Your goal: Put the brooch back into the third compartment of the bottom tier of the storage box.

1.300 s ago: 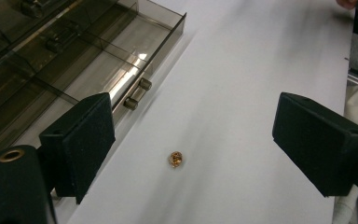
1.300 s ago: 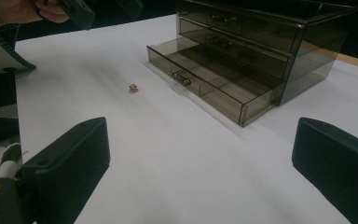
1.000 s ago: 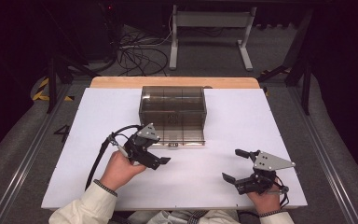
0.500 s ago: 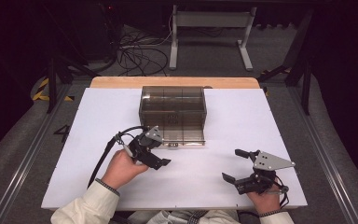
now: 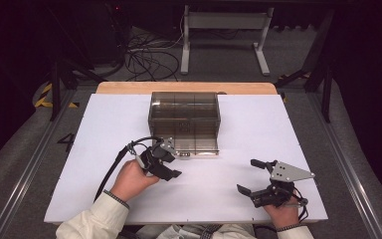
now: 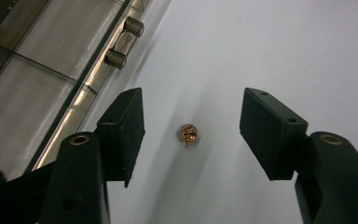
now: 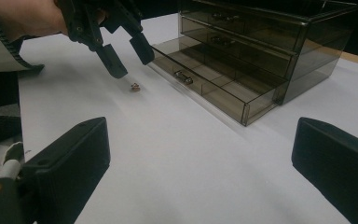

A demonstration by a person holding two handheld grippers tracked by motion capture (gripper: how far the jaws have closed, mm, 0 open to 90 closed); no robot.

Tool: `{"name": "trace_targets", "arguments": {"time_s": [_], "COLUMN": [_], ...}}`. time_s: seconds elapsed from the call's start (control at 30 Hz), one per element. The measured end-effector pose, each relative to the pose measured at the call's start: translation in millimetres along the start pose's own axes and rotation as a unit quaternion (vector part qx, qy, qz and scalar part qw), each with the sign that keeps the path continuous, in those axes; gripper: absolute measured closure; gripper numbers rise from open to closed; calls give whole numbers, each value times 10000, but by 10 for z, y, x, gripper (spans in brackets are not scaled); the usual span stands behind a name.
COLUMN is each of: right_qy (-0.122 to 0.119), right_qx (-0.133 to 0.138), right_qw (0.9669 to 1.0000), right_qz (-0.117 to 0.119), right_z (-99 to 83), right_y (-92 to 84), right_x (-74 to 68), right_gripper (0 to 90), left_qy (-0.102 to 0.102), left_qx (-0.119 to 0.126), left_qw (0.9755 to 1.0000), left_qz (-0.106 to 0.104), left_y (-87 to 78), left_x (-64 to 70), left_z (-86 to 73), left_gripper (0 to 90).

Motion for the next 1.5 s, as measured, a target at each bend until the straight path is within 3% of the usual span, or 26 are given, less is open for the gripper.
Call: {"name": "trace_targets", "arguments": {"time_s": [0.27,0.77,0.87,1.0,1.5], "right_qy": [8,3,8,16,26], "right_qx": [-3,-15,-20,-14,-23], "right_qw": [10000,10000,10000,10000,10000], "right_qz": [4,18,22,33,48], "right_z": [0,-6,-8,-7,-10], "right_y": [-6,-4,-5,-4,4], "right_x": [0,1,3,1,-2], "right_gripper": [49,49,49,49,49], "left_qy": [149,221,328,336,332], "left_qx": [-199,-521,-589,-592,-506], "left_qw": [9997,9984,9977,9976,9980], "left_qz": [40,79,108,128,203], "left_y": [69,176,186,188,137], "left_x": [-1,13,11,16,3], "left_z": [-37,-103,-109,-109,-90], "left_gripper": [501,664,720,773,807]}}
Point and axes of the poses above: each handheld gripper's, and its own axes: y roughly forward along the jaws, z roughly out of its top, x roughly to its right, the point moved 7 cm from there along y, roughly forward along the jaws, and after that the axes turned 6 degrees about x, right-handed, at the moved point
